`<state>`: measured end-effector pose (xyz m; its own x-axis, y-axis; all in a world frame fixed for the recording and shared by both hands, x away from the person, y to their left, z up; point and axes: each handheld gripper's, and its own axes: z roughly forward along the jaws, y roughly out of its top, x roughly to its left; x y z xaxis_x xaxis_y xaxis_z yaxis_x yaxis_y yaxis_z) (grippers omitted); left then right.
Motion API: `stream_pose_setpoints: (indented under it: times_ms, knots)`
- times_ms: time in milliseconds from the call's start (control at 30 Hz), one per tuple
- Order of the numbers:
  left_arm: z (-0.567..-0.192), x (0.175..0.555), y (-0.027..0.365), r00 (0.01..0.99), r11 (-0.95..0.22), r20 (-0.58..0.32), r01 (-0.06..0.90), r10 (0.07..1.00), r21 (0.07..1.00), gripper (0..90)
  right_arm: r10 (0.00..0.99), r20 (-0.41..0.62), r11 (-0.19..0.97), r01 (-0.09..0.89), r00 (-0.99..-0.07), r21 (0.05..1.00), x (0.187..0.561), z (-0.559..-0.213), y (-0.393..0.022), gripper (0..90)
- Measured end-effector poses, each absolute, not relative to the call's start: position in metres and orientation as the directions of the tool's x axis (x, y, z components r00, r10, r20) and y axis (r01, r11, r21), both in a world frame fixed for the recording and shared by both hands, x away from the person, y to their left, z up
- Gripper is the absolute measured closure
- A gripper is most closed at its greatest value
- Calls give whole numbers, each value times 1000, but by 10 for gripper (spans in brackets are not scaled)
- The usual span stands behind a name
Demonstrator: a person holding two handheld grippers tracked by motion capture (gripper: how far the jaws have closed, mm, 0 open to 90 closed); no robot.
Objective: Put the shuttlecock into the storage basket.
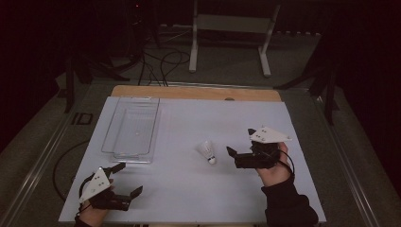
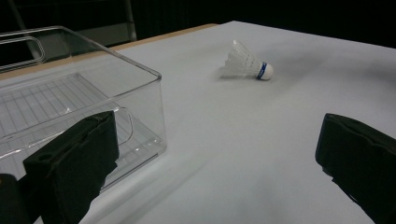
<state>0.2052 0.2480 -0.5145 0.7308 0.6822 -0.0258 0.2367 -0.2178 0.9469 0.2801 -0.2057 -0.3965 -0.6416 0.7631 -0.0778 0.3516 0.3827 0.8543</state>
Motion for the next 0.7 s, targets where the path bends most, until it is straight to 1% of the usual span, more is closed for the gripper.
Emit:
stream_pose_setpoints:
  times_ms: [367, 600, 700]
  knots:
    - [-515, 205, 248, 734, -217, -28, 237, 679, 947, 1, 738, -60, 402, 366, -672, 839, 285, -404, -186, 78]
    - [-515, 205, 248, 735, -217, -28, 236, 678, 947, 1, 695, -36, 432, 377, -718, 819, 289, -412, -173, 79]
    - [-515, 205, 248, 735, -216, -29, 237, 677, 947, 1, 692, -37, 438, 379, -721, 815, 290, -414, -171, 79]
